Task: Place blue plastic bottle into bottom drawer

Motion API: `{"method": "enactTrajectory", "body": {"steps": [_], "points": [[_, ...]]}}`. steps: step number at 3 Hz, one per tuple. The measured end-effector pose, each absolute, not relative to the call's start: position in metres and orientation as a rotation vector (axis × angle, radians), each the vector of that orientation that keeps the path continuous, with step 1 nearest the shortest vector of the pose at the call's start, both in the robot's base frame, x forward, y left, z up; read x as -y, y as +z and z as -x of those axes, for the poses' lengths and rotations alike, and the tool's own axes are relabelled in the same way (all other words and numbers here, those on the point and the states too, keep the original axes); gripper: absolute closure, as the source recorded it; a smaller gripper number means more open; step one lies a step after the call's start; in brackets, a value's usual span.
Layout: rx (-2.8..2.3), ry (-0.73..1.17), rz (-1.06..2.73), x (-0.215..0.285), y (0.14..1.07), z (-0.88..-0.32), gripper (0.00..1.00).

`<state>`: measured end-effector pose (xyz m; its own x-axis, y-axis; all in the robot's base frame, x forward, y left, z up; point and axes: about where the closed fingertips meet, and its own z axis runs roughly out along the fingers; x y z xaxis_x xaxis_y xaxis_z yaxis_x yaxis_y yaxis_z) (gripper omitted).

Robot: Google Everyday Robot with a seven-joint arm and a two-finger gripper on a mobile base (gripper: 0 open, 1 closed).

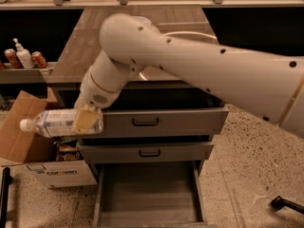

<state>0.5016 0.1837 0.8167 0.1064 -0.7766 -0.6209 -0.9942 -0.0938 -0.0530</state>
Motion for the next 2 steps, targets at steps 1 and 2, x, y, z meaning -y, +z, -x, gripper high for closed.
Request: {"method": "enactTrajectory", "body": {"steps": [1, 2], "points": [[-1.751, 0.624, 1.881, -0.172, 0.7929, -0.4956, 1.0], [-1.724, 0.64, 1.874, -0.1634, 0.7862, -0.4932, 1.0]]}}
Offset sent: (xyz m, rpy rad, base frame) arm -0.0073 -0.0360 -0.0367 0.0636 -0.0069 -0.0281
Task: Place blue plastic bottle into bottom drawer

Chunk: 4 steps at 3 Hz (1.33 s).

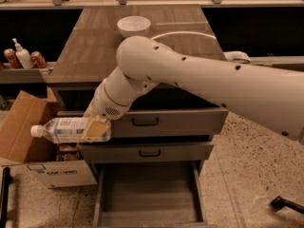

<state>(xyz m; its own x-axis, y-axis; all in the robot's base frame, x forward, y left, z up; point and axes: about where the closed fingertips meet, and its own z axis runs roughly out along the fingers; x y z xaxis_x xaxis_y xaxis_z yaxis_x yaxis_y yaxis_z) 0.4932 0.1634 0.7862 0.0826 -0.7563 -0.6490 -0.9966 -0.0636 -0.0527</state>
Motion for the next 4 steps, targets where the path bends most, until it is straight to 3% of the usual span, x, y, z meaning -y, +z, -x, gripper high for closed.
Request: {"method": "enactTrajectory", "body": {"steps": [3, 4], "points": [[-1.596, 0.949, 1.549, -0.075, 0.663, -0.466, 1.0], [-1.567, 0.963, 1.522, -0.06, 0.64, -0.465, 1.0]]}}
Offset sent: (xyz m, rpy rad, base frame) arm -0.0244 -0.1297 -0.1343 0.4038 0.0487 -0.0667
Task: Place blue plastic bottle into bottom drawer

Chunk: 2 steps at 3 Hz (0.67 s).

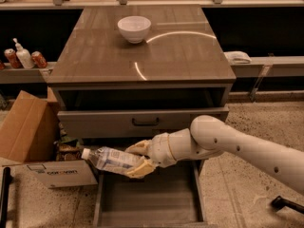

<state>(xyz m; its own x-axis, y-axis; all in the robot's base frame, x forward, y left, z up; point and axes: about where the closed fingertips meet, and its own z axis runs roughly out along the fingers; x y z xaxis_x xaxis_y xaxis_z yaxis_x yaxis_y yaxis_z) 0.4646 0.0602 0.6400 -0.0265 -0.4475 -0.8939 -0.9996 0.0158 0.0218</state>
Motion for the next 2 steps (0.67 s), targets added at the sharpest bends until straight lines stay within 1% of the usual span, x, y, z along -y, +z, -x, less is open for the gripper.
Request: {"method": "enactTrajectory", "body": {"steps": [1, 2], "points": [[-1.568, 0.962, 1.527, -0.062, 0.641, -0.465, 1.0], [-1.616, 0.906, 1.553, -0.045, 0.613, -0.465, 1.0]]}}
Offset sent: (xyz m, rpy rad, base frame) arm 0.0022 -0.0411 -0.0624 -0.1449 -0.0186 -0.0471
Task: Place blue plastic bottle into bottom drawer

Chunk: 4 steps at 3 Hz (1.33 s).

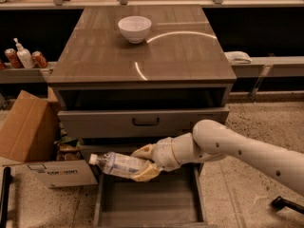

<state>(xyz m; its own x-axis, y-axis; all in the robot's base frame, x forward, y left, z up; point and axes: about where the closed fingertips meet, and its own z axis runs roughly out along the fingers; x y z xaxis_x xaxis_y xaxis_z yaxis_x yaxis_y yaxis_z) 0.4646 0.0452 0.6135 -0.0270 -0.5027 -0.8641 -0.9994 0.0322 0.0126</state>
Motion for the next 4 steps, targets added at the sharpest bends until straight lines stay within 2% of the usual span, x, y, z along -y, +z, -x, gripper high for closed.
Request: {"method": "enactTrajectory", "body": {"steps": [2, 4], "points": [[-1.822, 0.825, 1.504, 0.021, 0.507, -0.466, 1.0], [-2.082, 0.814, 1.461, 0.065, 0.389, -0.491, 0.97]]}}
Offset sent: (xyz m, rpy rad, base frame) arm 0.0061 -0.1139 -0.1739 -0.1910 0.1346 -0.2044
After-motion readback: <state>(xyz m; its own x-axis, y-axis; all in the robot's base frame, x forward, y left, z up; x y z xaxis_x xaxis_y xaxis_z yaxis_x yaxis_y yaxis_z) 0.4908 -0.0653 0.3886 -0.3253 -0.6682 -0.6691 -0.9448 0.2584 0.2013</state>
